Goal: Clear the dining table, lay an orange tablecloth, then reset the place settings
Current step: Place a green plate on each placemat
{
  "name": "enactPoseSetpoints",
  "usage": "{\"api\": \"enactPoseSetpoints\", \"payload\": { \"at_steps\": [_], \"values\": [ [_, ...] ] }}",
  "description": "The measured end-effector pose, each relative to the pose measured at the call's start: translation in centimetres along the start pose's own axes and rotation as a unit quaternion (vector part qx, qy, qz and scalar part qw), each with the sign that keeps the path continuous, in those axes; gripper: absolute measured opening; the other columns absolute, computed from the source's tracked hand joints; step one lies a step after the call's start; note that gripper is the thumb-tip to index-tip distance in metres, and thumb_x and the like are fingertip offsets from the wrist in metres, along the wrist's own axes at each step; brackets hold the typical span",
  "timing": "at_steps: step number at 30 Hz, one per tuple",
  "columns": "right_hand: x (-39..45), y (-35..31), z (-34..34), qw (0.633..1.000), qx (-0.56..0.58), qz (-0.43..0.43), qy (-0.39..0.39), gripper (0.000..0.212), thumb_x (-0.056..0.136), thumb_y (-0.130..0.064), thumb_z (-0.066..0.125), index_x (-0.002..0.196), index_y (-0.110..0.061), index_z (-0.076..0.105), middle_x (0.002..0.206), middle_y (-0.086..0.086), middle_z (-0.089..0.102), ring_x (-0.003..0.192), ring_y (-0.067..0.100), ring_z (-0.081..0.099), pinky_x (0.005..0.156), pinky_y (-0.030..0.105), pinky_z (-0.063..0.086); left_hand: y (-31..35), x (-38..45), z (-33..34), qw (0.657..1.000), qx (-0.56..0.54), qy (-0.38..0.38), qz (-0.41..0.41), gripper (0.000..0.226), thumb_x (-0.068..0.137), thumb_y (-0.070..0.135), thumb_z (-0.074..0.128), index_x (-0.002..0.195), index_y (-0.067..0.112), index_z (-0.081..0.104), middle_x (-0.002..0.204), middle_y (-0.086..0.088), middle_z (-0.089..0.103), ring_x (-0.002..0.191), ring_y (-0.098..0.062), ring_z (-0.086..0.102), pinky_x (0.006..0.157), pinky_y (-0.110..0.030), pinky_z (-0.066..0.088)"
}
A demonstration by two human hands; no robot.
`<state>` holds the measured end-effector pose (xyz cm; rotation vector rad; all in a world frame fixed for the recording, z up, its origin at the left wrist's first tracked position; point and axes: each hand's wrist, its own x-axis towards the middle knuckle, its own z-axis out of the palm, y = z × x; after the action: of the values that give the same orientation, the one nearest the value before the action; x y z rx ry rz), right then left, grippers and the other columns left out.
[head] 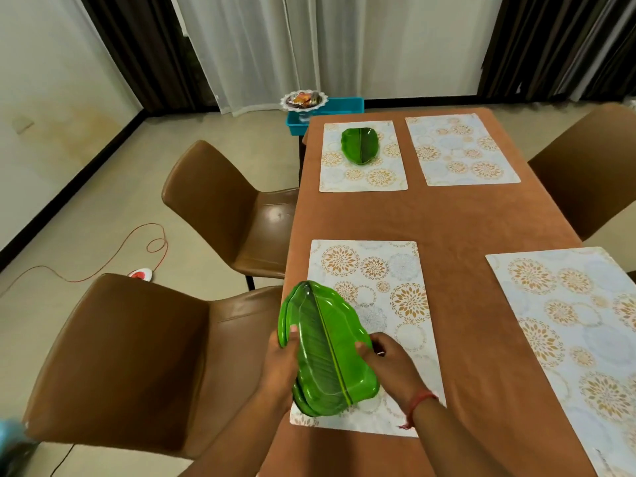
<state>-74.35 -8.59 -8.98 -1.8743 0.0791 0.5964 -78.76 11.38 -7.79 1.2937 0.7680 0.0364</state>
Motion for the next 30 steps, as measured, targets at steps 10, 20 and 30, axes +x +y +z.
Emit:
{"api": "enactPoseSetpoints", "payload": {
  "at_steps": [10,20,30],
  "values": [
    [0.8,1.9,0.0,0.985,-0.029,0.016,0.168,0.022,0.098,-0.028,0.058,0.079,-0.017,0.056,0.071,0.007,0.059,0.059,0.018,0.047,0.055,0.031,0.035,-1.8,1.2,-1.6,0.997,0.056,0.055,-0.007,0.034,0.102,0.052,0.041,0.114,0.025,0.06,0.096,-0.001,0.076,0.087,-0.021,0.075,0.071,-0.039,0.062],
    [3.5,4.7,0.5,0.964,-0.004,0.104,0.246,0.013,0.103,-0.019,0.048,0.108,-0.009,0.056,0.097,0.009,0.06,0.084,0.027,0.053,0.074,0.032,0.038,-1.9,2.1,-7.9,0.981,0.081,0.177,-0.007,0.027,0.105,0.044,0.039,0.101,0.022,0.053,0.095,-0.008,0.066,0.084,-0.026,0.065,0.07,-0.036,0.053],
    [4.4,4.7,0.7,0.955,-0.157,0.089,0.237,0.019,0.099,-0.02,0.055,0.108,-0.005,0.064,0.105,0.015,0.067,0.096,0.032,0.063,0.079,0.035,0.049,0.2,2.4,-8.4,0.988,0.08,0.129,-0.006,0.031,0.105,0.045,0.038,0.105,0.02,0.056,0.103,-0.012,0.069,0.096,-0.031,0.068,0.086,-0.052,0.057]
  ]
}}
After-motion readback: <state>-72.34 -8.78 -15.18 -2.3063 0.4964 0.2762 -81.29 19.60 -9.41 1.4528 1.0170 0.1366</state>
